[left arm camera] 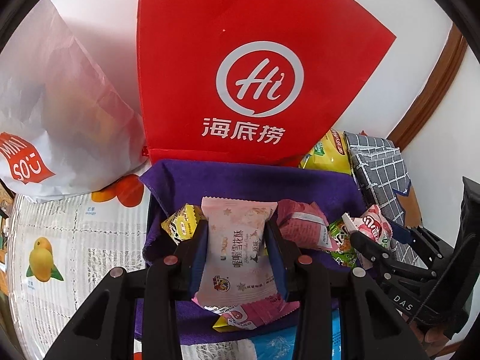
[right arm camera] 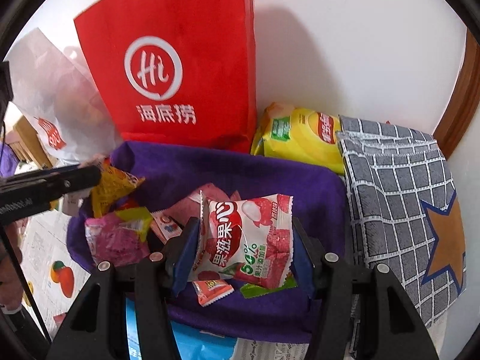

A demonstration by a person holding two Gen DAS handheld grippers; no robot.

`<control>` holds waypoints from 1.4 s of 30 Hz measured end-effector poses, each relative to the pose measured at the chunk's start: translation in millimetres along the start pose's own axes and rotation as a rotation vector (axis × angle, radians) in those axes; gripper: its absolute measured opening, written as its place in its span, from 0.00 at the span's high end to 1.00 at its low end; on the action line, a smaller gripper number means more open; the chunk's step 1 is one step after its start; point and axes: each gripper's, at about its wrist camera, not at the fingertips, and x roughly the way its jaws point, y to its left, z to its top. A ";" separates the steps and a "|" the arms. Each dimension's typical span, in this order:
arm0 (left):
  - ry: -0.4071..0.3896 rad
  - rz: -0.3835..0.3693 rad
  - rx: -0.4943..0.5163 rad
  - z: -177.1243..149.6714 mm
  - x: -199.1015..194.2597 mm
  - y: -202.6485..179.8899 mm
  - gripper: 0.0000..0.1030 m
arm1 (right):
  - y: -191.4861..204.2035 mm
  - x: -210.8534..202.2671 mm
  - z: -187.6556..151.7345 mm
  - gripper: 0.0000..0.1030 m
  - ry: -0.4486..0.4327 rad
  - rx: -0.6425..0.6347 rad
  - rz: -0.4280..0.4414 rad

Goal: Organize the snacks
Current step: 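Open both tools to drop the packets onto the purple towel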

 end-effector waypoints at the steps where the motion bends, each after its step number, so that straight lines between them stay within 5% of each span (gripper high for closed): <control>1: 0.001 0.000 -0.002 0.1 0.5 0.6 0.65 | -0.3 1.5 -0.6 0.44 0.007 0.000 0.000; 33: 0.022 -0.008 -0.016 1.0 3.1 1.8 0.65 | 6.3 31.7 -2.5 0.39 0.087 -0.007 0.001; 42: 0.039 -0.001 -0.022 1.3 12.4 3.8 0.65 | -1.6 -4.2 4.5 0.25 -0.020 0.011 0.024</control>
